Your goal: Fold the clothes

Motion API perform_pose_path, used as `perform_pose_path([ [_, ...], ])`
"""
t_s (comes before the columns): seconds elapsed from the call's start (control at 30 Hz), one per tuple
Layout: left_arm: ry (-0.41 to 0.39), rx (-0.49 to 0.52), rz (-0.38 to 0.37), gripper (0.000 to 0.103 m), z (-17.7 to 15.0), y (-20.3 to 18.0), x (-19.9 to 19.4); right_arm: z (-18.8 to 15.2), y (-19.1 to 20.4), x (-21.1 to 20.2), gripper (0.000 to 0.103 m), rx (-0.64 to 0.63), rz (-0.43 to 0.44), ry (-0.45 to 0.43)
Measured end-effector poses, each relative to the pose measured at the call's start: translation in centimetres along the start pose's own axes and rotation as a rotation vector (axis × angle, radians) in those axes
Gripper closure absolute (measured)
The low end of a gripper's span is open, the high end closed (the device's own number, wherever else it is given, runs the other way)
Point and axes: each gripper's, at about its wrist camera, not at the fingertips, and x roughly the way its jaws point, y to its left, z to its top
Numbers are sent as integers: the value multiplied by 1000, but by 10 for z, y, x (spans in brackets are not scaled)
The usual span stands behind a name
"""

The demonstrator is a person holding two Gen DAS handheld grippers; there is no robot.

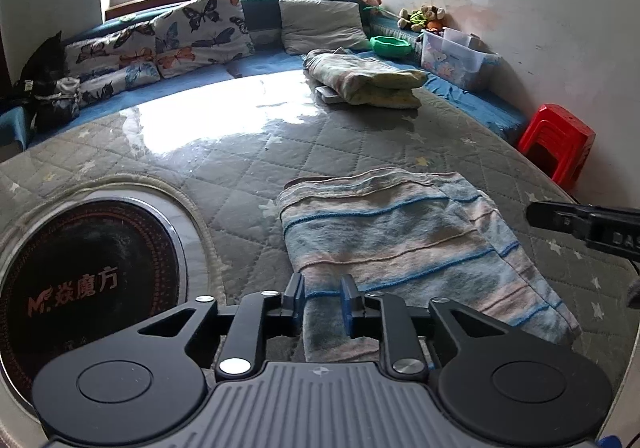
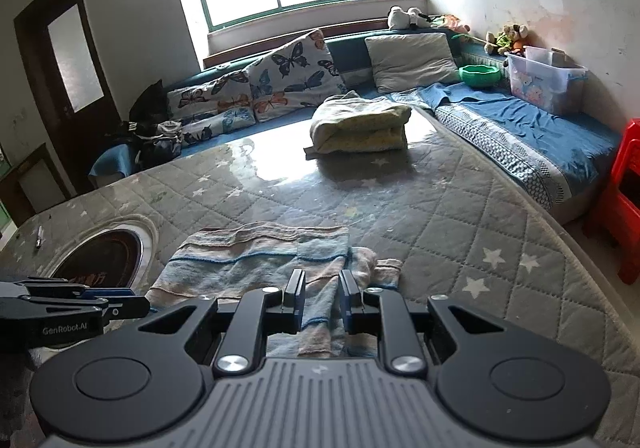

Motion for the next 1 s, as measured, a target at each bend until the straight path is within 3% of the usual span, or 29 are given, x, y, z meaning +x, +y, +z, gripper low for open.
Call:
perform_pose_path([
  [0.53, 23, 121, -57, 76, -38, -28, -2, 18, 42, 68, 85, -112, 78, 75],
  [0.7, 18, 162, -53, 76, -46, -33, -1, 19, 40, 94, 85, -119, 33, 117],
  [1.0, 13, 170, -64, 74, -51, -32, -3, 30, 43, 99, 85, -112, 54, 97],
])
